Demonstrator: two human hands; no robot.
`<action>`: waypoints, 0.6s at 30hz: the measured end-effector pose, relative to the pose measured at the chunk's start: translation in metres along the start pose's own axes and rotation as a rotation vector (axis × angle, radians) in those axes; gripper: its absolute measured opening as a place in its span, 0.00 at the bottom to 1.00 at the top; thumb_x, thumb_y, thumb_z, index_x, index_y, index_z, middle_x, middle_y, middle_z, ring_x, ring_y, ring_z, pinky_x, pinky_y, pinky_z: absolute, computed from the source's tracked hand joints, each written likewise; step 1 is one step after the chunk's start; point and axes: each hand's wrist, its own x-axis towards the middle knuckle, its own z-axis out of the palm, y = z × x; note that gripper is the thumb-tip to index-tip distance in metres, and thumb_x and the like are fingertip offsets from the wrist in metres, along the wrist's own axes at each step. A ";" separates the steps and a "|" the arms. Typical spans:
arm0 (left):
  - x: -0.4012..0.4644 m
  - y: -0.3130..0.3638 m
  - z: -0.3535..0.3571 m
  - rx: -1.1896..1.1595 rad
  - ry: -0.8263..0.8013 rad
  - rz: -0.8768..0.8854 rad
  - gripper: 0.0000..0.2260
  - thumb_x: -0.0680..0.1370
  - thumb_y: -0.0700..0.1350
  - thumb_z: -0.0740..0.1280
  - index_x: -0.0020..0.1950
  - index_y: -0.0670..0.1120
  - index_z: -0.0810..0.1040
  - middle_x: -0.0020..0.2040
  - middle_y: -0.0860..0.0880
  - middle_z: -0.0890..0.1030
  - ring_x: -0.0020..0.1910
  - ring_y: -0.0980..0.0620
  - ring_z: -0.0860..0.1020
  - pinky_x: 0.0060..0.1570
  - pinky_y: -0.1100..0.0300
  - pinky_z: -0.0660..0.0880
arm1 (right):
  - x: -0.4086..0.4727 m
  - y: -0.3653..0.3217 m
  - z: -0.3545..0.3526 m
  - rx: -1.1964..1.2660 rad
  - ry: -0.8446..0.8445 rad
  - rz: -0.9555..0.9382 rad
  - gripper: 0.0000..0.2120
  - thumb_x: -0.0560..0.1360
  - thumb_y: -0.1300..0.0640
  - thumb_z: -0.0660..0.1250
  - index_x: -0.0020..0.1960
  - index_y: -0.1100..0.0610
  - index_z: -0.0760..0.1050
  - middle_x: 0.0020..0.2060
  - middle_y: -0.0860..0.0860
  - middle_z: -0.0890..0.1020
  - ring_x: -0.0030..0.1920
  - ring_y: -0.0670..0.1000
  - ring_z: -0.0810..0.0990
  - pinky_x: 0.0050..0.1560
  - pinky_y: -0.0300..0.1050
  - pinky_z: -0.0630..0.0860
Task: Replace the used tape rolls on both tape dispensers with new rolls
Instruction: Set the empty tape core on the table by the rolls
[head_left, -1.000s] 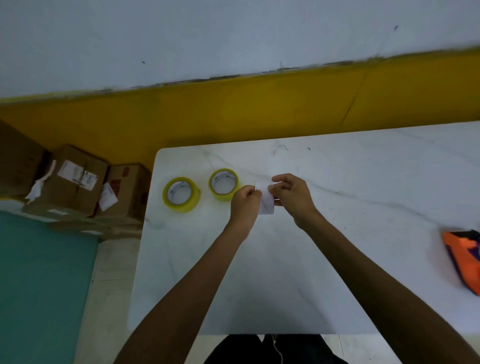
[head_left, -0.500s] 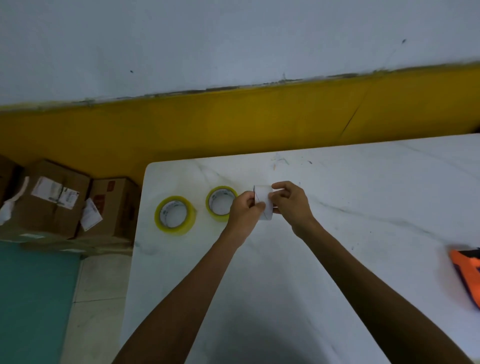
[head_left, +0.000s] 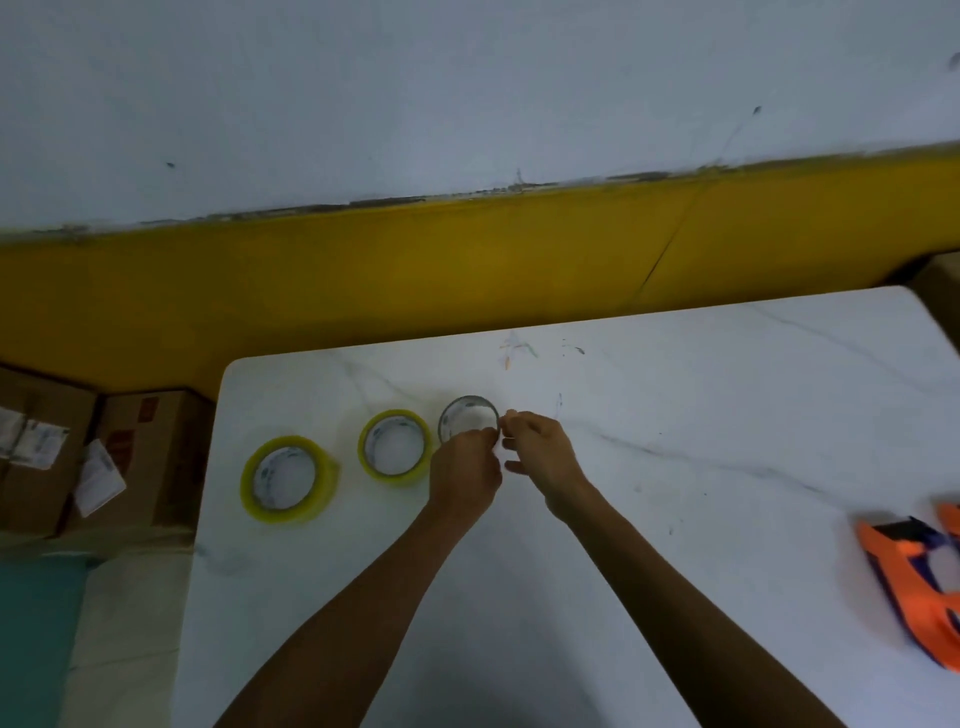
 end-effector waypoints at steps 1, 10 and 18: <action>0.001 0.001 0.004 0.021 -0.019 0.017 0.09 0.78 0.40 0.62 0.52 0.47 0.80 0.48 0.47 0.84 0.47 0.48 0.82 0.37 0.61 0.69 | 0.001 0.002 0.000 0.014 -0.002 0.005 0.15 0.80 0.51 0.58 0.52 0.57 0.80 0.52 0.56 0.82 0.54 0.55 0.81 0.54 0.51 0.81; -0.004 0.003 0.012 0.107 -0.052 0.099 0.12 0.76 0.39 0.64 0.59 0.43 0.78 0.53 0.45 0.81 0.52 0.46 0.80 0.43 0.58 0.74 | 0.004 0.015 -0.010 0.010 0.006 0.024 0.13 0.81 0.50 0.57 0.51 0.57 0.77 0.51 0.56 0.82 0.52 0.56 0.81 0.48 0.46 0.80; -0.016 -0.020 -0.022 0.144 0.092 0.111 0.10 0.64 0.32 0.70 0.43 0.40 0.79 0.39 0.42 0.80 0.37 0.43 0.79 0.33 0.53 0.76 | -0.001 0.014 -0.018 0.052 0.022 0.030 0.12 0.80 0.51 0.59 0.54 0.59 0.76 0.50 0.56 0.81 0.53 0.56 0.80 0.52 0.50 0.80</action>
